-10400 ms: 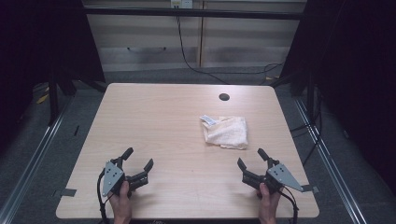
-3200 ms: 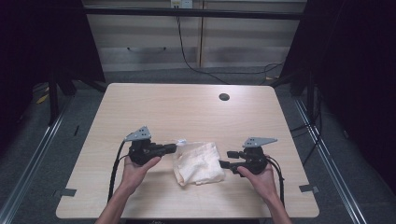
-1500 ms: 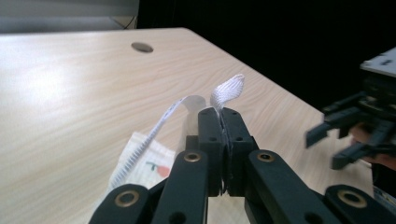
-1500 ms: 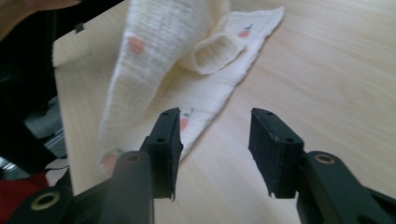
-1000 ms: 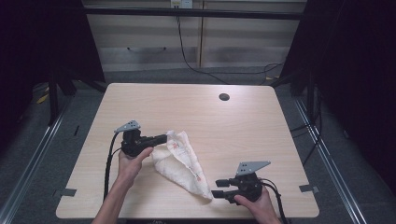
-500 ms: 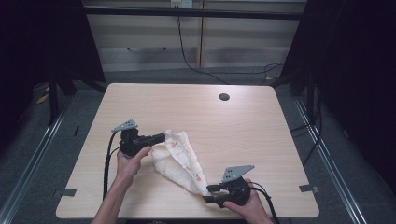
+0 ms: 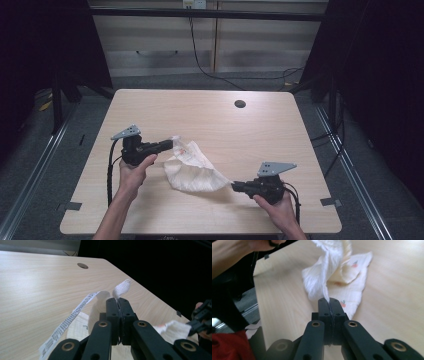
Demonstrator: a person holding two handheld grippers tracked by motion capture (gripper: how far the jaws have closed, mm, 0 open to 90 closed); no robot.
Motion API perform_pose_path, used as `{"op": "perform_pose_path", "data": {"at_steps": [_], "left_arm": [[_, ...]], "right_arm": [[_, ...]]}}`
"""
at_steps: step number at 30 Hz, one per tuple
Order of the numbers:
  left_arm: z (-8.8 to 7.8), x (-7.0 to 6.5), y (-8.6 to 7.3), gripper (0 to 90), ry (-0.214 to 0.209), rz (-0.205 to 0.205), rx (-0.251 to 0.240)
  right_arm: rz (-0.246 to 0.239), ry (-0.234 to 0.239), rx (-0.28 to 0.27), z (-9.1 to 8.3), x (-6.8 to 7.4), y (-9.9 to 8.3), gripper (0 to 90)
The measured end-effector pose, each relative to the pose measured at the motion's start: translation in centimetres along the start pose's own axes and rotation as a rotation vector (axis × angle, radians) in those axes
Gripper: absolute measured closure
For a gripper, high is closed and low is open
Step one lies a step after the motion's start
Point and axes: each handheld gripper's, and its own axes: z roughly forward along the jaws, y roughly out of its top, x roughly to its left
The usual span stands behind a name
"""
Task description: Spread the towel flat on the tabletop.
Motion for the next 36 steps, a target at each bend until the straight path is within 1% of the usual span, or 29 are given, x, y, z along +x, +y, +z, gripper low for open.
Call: {"op": "perform_pose_path", "data": {"at_steps": [2,5,6,11,14,16,17,19,20,21,24,27,28,29,31,34,36], "left_arm": [[-0.2,-0.2,0.3,88.6,0.004,0.009,0.001],[-0.6,-0.5,0.9,88.7,0.002,0.025,-0.01],[-0.7,-0.6,1.1,88.7,-0.001,0.023,-0.018],[-1.3,-1.2,2.5,88.7,0.003,0.045,-0.033],[-1.5,-1.4,3.3,88.6,0.002,0.045,-0.045],[-1.5,-1.7,4.1,88.6,0.006,0.059,-0.052],[-1.6,-1.8,4.5,88.7,0.007,0.064,-0.053],[-1.6,-2.2,5.2,88.7,0.005,0.074,-0.055],[-1.7,-2.3,5.6,88.7,0.014,0.084,-0.055],[-1.9,-2.4,6.0,88.7,0.017,0.087,-0.062],[-2.5,-2.4,7.2,88.7,0.034,0.08,-0.092],[-2.8,-2.6,8.3,88.7,0.044,0.099,-0.099],[-2.8,-2.7,8.5,88.7,0.039,0.094,-0.107],[-2.9,-2.8,8.9,88.7,0.042,0.099,-0.112],[-2.9,-3.1,9.6,88.7,0.049,0.107,-0.123],[-3.0,-3.2,10.4,88.7,0.05,0.101,-0.141],[-3.0,-3.2,10.8,88.7,0.051,0.103,-0.139]], "right_arm": [[-0.001,-0.021,-0.022,-0.7,-0.4,0.7,89.7],[-0.005,-0.04,-0.053,-1.9,-1.1,2.2,89.7],[-0.011,-0.048,-0.058,-2.3,-1.3,2.7,89.8],[-0.027,-0.08,-0.089,-3.8,-2.3,5.0,89.8],[-0.034,-0.097,-0.103,-4.6,-2.9,6.4,89.8],[-0.044,-0.111,-0.101,-4.9,-3.2,7.4,89.8],[-0.047,-0.105,-0.099,-4.9,-3.4,7.9,89.8],[-0.066,-0.117,-0.077,-4.9,-3.5,8.9,89.7],[-0.07,-0.119,-0.075,-4.9,-3.5,9.3,89.8],[-0.071,-0.116,-0.08,-5.0,-3.6,9.7,89.8],[-0.075,-0.134,-0.097,-5.4,-4.1,11.2,89.8],[-0.08,-0.148,-0.109,-5.9,-4.6,12.3,89.8],[-0.081,-0.154,-0.112,-6.1,-4.7,12.7,89.8],[-0.082,-0.155,-0.116,-6.2,-4.8,12.9,89.8],[-0.091,-0.176,-0.106,-6.2,-5.0,13.8,89.8],[-0.097,-0.184,-0.112,-6.5,-5.3,14.9,89.8],[-0.079,-0.164,-0.147,-6.9,-5.6,15.5,89.8]]}}
